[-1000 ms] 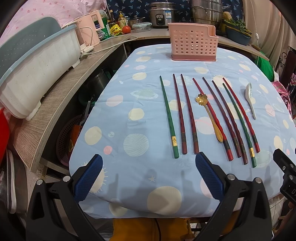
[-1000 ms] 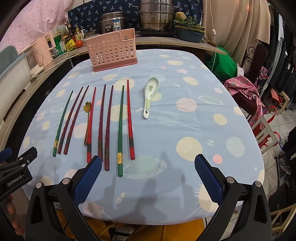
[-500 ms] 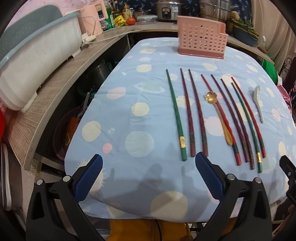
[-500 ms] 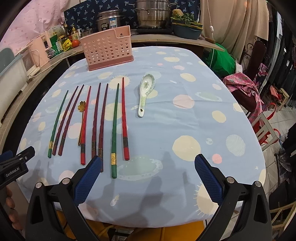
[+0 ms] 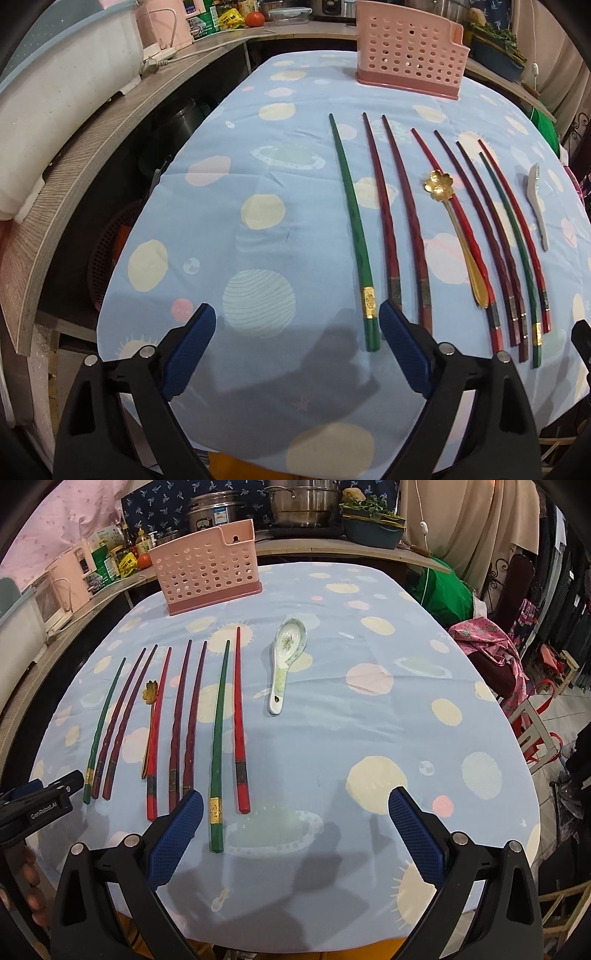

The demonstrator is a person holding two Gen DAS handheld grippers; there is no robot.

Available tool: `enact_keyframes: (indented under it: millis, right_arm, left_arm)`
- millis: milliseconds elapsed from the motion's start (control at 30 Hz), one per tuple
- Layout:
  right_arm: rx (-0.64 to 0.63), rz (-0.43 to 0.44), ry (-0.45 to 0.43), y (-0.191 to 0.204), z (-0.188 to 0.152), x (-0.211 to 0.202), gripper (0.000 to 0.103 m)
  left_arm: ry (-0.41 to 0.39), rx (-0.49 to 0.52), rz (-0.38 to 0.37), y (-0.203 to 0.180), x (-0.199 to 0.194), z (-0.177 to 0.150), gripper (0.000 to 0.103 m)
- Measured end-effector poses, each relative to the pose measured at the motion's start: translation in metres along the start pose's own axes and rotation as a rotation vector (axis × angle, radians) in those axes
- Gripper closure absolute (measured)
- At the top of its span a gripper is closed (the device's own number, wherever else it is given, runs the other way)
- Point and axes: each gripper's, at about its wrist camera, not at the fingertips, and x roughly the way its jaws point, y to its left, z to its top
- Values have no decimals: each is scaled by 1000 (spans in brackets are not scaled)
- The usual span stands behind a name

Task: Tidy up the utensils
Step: 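Grasp the green chopstick with the left tool while the right tool grasps the white ceramic spoon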

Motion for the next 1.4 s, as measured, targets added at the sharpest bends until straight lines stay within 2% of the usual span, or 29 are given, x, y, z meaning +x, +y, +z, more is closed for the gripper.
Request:
enact_keyframes:
  millis: [233, 300, 333, 500, 600, 667, 767, 833, 1100, 1167, 1267, 1400]
  right_arm:
    - [2, 3, 11, 0, 4, 8, 7]
    - [0, 2, 11, 1, 6, 10, 7]
    - [-1, 1, 11, 1, 6, 10, 7]
    - [-3, -4, 10, 2, 13, 19, 10]
    - [2, -4, 13, 1, 19, 26, 15]
    - [8, -1, 13, -1, 24, 31, 20]
    - [15, 4, 14, -2, 33, 40, 26]
    - [26, 15, 16, -3, 40, 47, 31]
    - [27, 48, 28, 8, 59, 69, 56]
    - [23, 45, 25, 10, 62, 72, 59]
    - [18, 40, 25, 12, 64, 77, 70]
    - [2, 19, 3, 12, 65, 80, 79]
  left_arm:
    - [8, 4, -10, 0, 9, 4, 19]
    - [14, 3, -22, 0, 11, 5, 23]
    - [24, 1, -30, 0, 14, 5, 29]
    - [36, -17, -67, 3, 17, 5, 34]
    - [30, 1, -85, 0, 15, 5, 50]
    - [27, 14, -94, -4, 13, 6, 69]
    - [26, 25, -98, -7, 13, 9, 86]
    - [27, 22, -94, -6, 13, 10, 91]
    - [27, 33, -81, -8, 14, 12, 92]
    - [25, 35, -80, -8, 14, 12, 92]
    - [23, 37, -78, -9, 14, 11, 92]
    - [17, 37, -78, -9, 14, 11, 92]
